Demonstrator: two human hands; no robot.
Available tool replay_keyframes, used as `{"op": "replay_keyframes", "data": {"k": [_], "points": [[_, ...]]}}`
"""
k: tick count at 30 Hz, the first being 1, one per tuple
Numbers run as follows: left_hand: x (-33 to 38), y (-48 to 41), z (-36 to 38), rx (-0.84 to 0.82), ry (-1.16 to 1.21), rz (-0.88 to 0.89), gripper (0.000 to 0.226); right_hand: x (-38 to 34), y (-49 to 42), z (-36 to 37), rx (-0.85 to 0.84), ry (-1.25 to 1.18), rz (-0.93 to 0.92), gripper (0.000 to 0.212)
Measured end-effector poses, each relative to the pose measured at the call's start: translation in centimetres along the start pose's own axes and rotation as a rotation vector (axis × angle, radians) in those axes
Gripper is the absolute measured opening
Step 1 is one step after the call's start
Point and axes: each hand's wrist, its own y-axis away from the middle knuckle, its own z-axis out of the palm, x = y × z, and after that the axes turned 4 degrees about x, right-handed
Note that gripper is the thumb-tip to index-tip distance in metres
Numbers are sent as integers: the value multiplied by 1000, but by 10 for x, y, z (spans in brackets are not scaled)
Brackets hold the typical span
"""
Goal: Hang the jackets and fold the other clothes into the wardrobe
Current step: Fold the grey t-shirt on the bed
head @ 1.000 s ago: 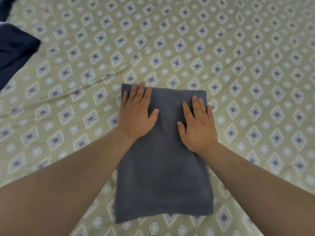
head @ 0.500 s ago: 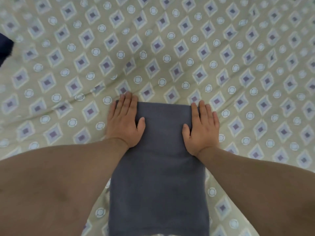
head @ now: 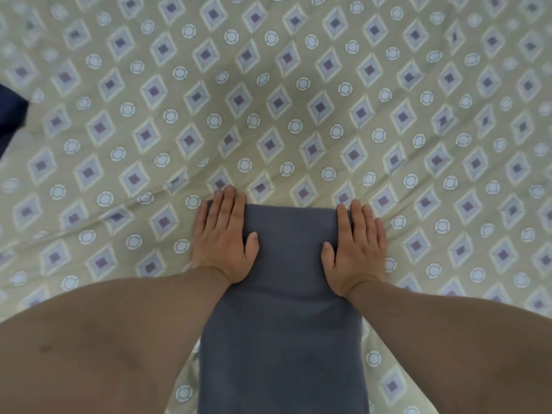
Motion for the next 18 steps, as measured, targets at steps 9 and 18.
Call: {"op": "replay_keyframes", "data": {"k": [9, 18], "points": [[-2, 1, 4, 59, 42, 19, 76, 2, 0, 4, 65, -55, -15, 75], [-2, 5, -23, 145, 121, 33, 51, 6, -2, -28, 135, -183, -11, 57]]}}
